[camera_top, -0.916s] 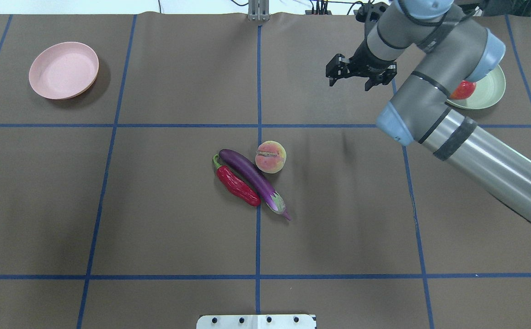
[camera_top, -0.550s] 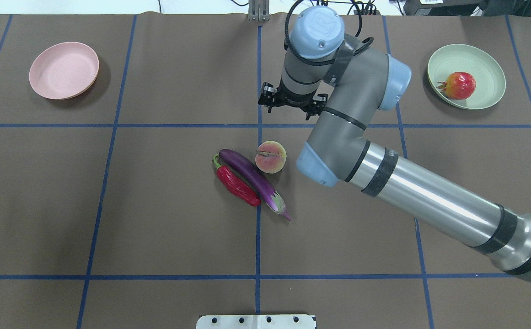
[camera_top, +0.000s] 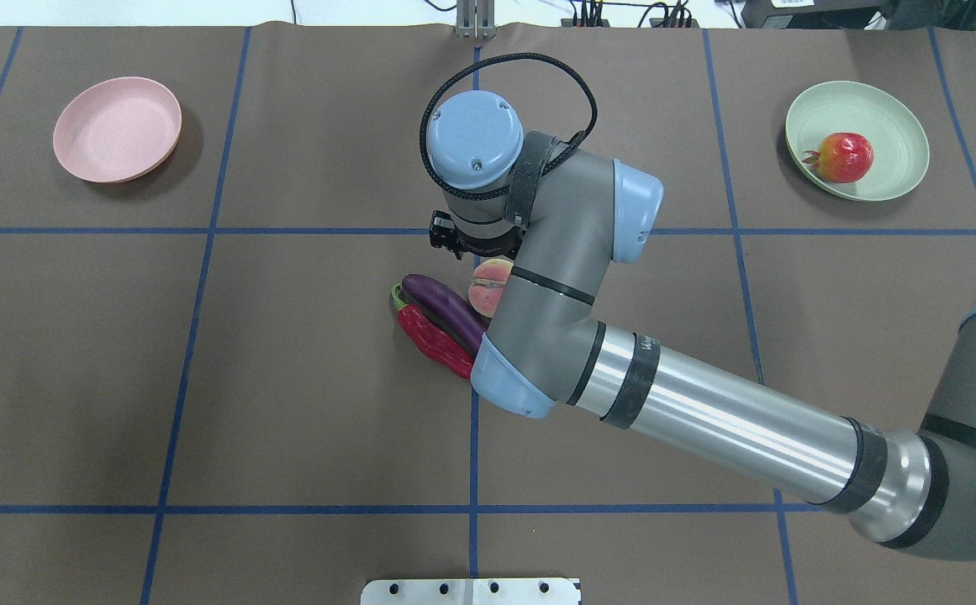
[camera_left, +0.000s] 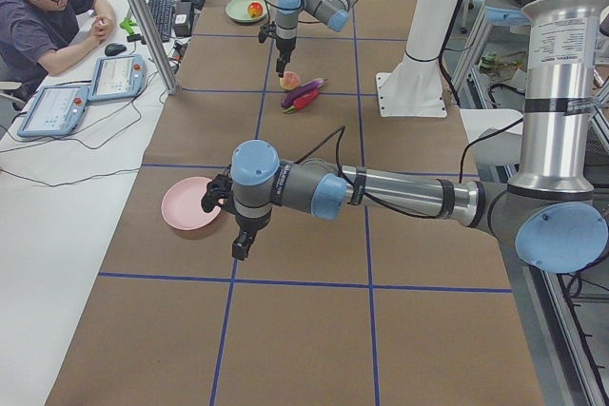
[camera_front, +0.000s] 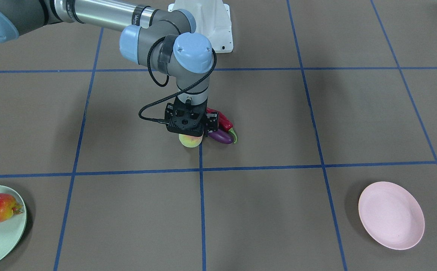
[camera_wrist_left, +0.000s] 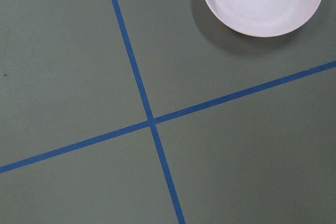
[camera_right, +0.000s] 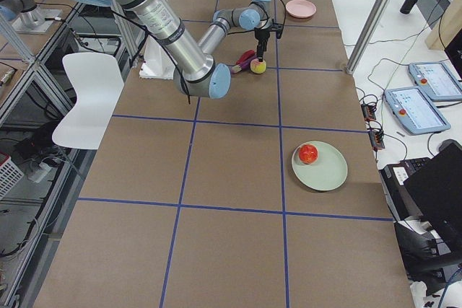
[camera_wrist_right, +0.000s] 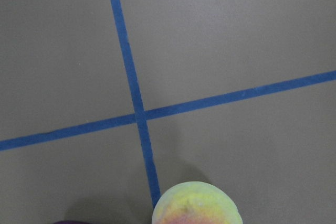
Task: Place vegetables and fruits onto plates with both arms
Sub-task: 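Move the right gripper back to the peach and grasp it, then carry the peach to the pale green plate and release it beside the pomegranate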
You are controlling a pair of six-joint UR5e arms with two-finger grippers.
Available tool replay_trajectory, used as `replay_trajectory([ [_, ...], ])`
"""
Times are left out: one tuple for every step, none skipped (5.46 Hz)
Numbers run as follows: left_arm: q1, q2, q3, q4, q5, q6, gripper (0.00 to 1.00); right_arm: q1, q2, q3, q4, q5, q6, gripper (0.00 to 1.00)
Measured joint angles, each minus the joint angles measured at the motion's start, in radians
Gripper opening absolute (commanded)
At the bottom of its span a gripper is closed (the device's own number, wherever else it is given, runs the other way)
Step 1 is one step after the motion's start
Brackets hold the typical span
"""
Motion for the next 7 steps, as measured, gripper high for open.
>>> replay_trajectory([
  [0.000,0.000,0.000,0.000,0.000,0.000,1.00,-0.022,0.003,-0.006,-0.021,-0.019,0.001,0.99],
  [0.001,0.000,0.000,0.000,0.000,0.000,1.00,-0.036,0.003,-0.011,-0.028,-0.031,0.001,0.99],
  [0.001,0.000,0.001,-0.001,0.000,0.001,1.00,-0.043,0.003,-0.023,-0.029,-0.043,-0.002,0.99],
  [0.000,0.000,0.001,-0.001,0.000,0.001,1.00,-0.045,0.004,-0.036,-0.028,-0.054,-0.007,0.99],
  [0.000,0.000,0.001,0.000,0.000,0.001,1.00,-0.046,0.005,-0.046,-0.026,-0.061,-0.012,0.99],
  [0.000,0.000,0.001,0.000,0.000,0.001,1.00,-0.047,0.006,-0.058,-0.021,-0.065,-0.015,0.99],
  [0.000,0.000,0.001,0.000,0.000,0.000,1.00,-0.051,0.006,-0.067,-0.017,-0.066,-0.016,0.87],
])
